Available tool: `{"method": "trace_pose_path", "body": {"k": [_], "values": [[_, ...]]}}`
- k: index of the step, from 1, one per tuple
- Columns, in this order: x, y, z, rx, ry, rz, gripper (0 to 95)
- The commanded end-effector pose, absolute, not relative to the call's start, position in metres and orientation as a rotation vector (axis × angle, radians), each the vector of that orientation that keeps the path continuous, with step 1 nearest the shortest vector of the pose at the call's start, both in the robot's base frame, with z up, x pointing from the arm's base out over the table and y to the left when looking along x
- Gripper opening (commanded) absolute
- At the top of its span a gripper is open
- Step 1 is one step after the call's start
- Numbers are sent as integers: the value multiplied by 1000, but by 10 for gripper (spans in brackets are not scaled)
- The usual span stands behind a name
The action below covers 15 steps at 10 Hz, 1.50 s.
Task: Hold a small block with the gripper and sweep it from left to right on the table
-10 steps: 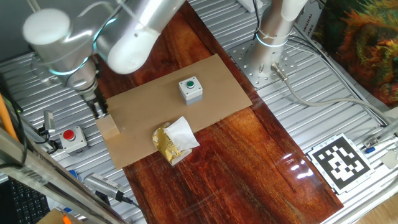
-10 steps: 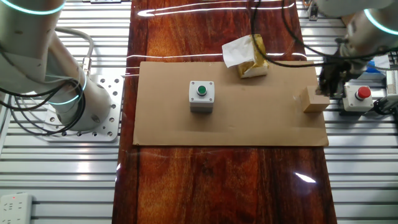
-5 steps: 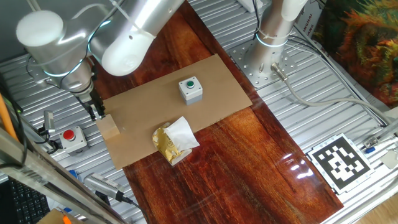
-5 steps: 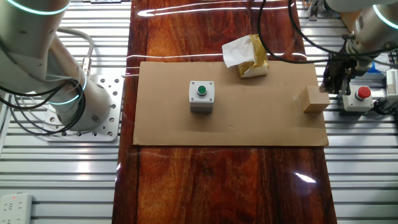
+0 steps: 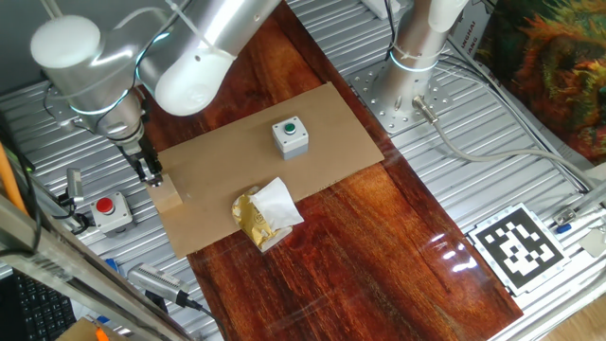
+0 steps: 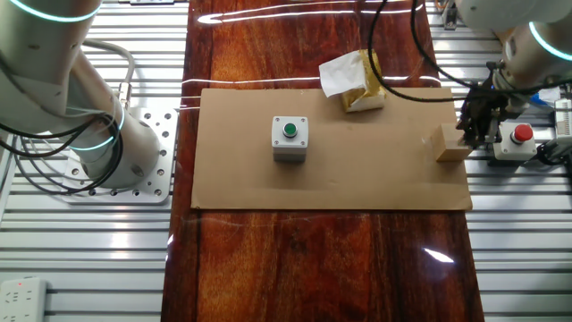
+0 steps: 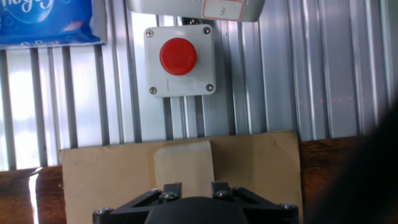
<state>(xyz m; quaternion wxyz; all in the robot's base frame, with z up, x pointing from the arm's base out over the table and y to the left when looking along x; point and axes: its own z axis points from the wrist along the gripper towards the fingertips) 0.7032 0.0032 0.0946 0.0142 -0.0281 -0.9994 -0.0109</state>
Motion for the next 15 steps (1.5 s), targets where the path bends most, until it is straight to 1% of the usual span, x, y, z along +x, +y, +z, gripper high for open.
{"method": "trace_pose_path", "body": {"k": [1, 3, 7, 8, 12, 15], "values": [[707, 6, 97, -87, -3111, -35, 570], [709, 7, 99, -88, -3108, -38, 570], [709, 7, 89, -86, -3108, -60, 570], [709, 7, 89, -83, -3108, -66, 760], [710, 9, 84, -95, -3104, -59, 760], [708, 27, 72, -123, -3101, -61, 760]]}}
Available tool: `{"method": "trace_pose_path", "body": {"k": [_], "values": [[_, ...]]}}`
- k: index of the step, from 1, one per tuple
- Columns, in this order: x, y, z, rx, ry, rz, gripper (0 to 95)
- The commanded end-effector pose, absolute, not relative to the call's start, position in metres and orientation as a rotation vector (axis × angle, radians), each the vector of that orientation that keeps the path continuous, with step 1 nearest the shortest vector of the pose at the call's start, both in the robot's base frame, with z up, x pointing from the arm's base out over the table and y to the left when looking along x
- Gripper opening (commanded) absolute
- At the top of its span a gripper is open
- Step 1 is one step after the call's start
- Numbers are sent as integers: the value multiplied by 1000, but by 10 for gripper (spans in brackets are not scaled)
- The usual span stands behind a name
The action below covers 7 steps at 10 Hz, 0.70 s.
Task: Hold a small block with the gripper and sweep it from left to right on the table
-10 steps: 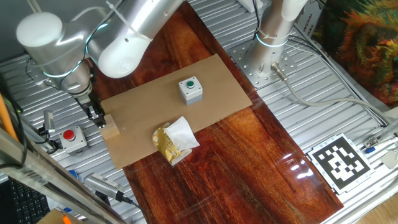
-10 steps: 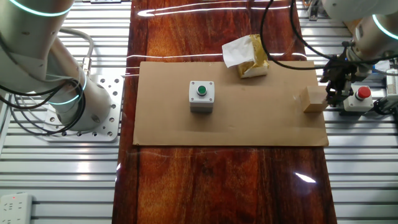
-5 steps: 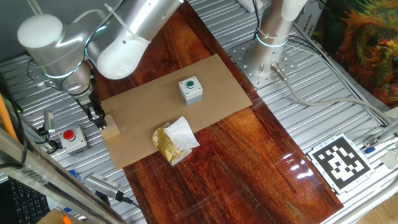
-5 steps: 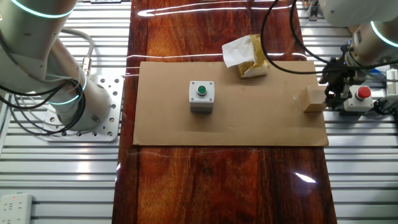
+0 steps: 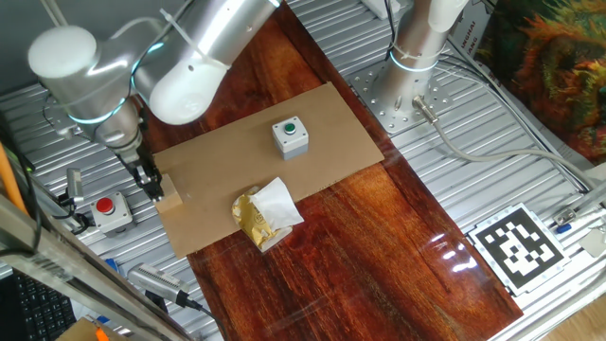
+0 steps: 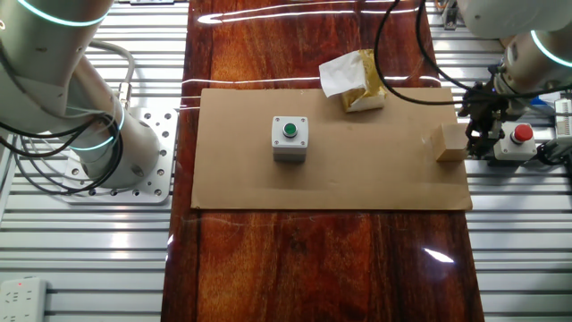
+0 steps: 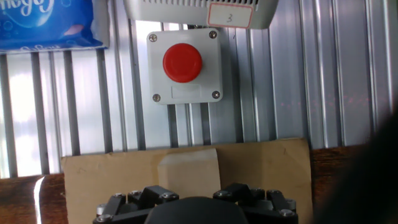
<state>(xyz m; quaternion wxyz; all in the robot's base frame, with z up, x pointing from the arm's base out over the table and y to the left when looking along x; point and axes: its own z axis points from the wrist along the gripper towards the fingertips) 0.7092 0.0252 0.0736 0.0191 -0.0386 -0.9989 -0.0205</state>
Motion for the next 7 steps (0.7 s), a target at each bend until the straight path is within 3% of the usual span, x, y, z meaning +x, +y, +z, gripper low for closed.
{"method": "trace_pose_path", "body": {"k": [1, 7], "values": [[708, 25, 70, -115, -3102, -63, 760], [707, 20, 59, -91, -3108, -56, 760]]}}
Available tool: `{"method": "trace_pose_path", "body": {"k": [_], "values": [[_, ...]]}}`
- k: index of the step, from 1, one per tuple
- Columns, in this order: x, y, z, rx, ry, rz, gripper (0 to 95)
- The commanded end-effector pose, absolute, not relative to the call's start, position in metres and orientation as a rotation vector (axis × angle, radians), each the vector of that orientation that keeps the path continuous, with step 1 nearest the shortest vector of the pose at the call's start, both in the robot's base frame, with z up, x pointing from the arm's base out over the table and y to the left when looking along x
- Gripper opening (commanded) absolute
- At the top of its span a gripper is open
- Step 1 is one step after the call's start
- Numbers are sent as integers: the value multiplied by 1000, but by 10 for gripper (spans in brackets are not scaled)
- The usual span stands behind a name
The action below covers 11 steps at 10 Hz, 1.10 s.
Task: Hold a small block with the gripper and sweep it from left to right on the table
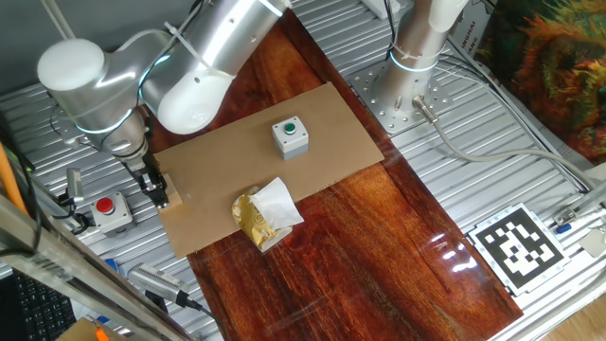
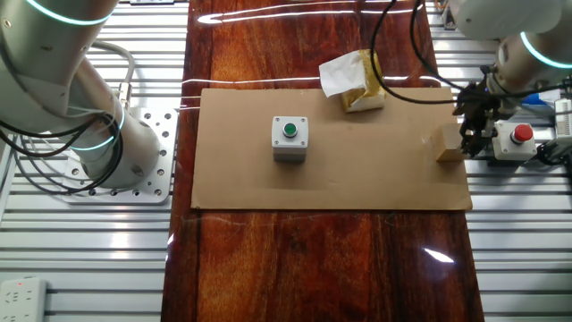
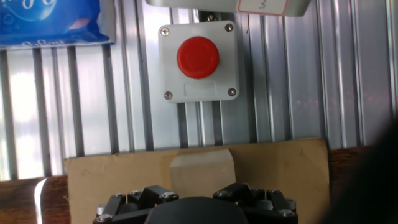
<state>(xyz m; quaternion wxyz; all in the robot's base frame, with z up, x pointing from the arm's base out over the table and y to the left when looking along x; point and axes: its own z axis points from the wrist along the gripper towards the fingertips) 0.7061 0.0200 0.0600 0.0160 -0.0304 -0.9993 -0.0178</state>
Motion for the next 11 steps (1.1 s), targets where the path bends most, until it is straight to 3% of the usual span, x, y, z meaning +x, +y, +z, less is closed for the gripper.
{"method": "trace_pose_path", "body": {"k": [1, 11], "values": [[707, 20, 57, -87, -3109, -55, 760], [705, 17, 42, -75, -3108, -54, 760]]}}
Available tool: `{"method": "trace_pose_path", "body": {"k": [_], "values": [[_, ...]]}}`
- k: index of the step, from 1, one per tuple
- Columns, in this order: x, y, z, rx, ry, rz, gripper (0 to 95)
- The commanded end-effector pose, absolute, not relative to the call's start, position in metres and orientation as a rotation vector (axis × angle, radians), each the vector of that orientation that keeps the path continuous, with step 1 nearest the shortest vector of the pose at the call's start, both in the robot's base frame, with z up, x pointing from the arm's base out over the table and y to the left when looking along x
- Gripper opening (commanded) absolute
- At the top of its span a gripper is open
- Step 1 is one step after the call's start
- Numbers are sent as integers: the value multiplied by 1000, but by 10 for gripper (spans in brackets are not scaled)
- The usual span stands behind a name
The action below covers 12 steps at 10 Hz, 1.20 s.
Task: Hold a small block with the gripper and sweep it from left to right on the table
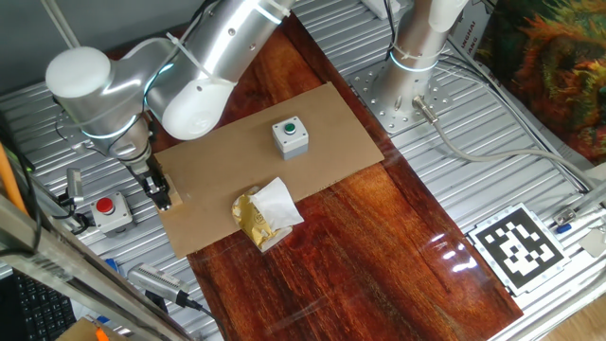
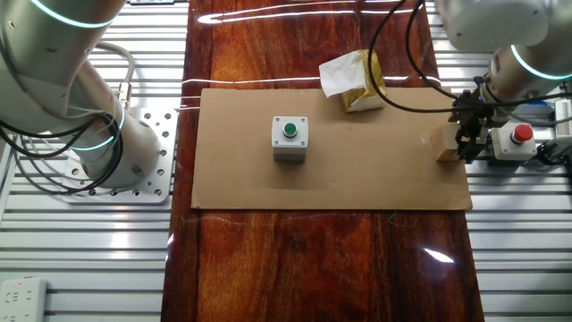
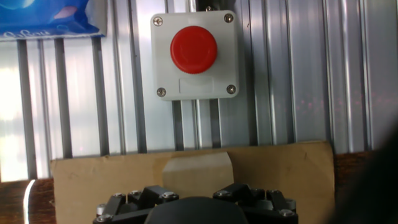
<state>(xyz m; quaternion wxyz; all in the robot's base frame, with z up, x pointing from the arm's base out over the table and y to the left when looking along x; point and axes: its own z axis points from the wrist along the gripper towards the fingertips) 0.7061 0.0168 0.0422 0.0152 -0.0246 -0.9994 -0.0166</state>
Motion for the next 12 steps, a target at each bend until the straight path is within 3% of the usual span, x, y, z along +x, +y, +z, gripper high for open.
{"method": "trace_pose_path", "body": {"k": [1, 3, 4, 12], "values": [[706, 16, 43, -75, -3107, -53, 760], [706, 16, 42, -72, -3105, -52, 760], [706, 16, 42, -74, -3105, -50, 570], [706, 16, 42, -75, -3102, -46, 570]]}}
